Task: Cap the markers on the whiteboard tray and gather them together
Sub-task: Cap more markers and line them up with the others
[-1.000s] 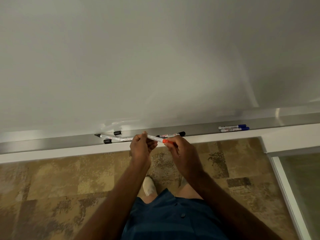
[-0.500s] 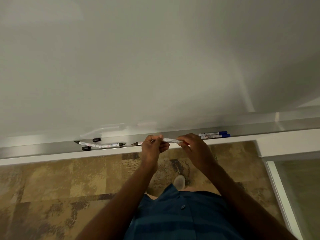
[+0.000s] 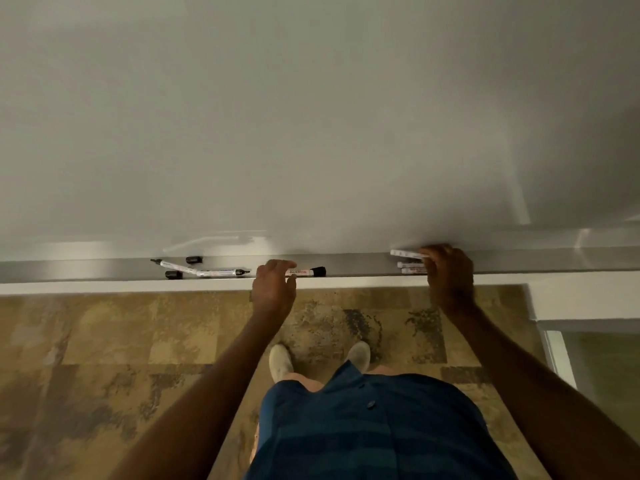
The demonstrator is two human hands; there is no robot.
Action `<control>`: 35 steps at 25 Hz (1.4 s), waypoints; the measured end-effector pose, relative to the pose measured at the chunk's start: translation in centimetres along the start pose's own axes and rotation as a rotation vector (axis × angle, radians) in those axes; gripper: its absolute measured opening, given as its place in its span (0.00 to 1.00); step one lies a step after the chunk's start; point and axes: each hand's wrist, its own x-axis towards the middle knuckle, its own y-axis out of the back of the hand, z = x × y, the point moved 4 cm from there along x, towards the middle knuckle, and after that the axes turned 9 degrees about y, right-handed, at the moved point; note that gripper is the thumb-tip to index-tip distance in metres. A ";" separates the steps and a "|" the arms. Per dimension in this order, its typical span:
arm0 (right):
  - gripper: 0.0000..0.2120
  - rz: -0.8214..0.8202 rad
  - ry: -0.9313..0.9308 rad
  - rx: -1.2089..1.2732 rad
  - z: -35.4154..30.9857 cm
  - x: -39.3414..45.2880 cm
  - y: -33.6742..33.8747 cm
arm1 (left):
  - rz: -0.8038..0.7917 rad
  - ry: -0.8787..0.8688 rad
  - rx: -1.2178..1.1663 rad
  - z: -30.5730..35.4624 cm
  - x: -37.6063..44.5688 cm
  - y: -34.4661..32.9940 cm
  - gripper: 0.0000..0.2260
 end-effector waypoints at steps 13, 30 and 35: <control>0.16 0.040 -0.142 0.061 -0.5 -1.0 -2.0 | -0.128 -0.232 0.422 0.3 2.2 -1.5 0.15; 0.15 -0.366 0.285 0.057 -19.6 1.0 -8.2 | -0.146 -0.330 0.366 -1.3 3.4 0.2 0.12; 0.13 -0.330 0.202 0.205 -19.6 1.1 -7.7 | -0.142 -0.368 0.275 -1.6 3.2 0.8 0.10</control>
